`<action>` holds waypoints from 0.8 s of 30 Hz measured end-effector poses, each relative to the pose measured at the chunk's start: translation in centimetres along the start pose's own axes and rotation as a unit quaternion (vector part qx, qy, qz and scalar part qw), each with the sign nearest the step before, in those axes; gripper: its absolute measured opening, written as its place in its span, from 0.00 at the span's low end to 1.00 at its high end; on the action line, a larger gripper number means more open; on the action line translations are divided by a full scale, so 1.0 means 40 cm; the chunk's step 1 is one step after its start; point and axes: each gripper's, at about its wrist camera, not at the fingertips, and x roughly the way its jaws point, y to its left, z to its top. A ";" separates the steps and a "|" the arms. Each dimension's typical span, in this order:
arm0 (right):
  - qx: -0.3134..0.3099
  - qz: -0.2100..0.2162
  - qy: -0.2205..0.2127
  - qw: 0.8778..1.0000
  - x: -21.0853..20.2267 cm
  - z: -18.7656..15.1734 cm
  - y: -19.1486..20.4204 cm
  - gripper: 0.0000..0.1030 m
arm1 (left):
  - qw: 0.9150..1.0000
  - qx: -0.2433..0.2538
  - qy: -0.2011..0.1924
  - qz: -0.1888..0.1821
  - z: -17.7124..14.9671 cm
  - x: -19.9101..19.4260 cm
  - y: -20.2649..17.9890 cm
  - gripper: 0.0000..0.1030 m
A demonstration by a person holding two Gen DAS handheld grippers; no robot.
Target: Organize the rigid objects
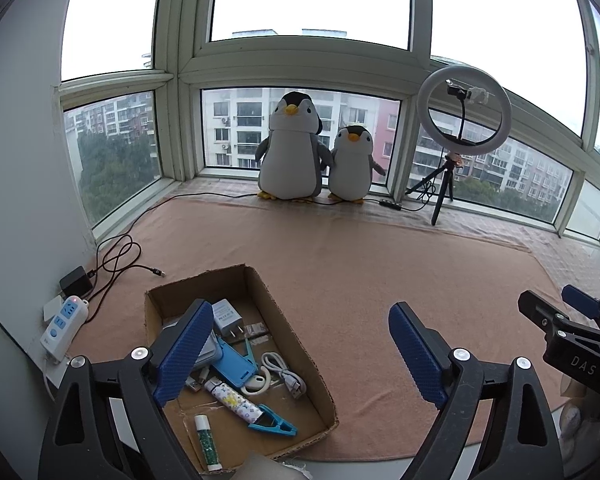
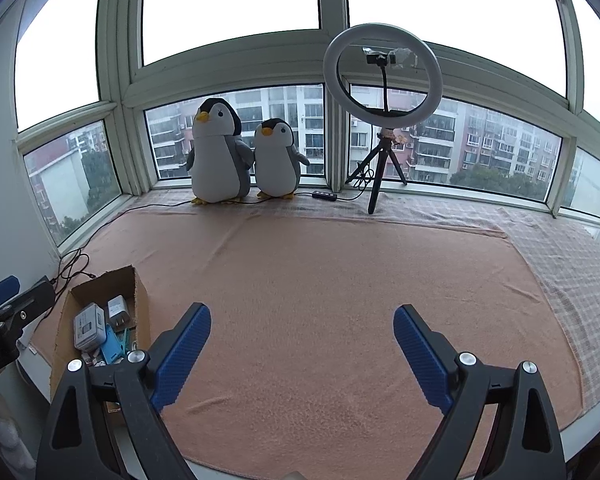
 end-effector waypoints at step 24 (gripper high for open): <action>0.001 0.000 0.004 1.000 0.014 0.002 -0.015 0.89 | 1.000 0.000 0.004 -0.001 0.005 0.011 -0.011 0.91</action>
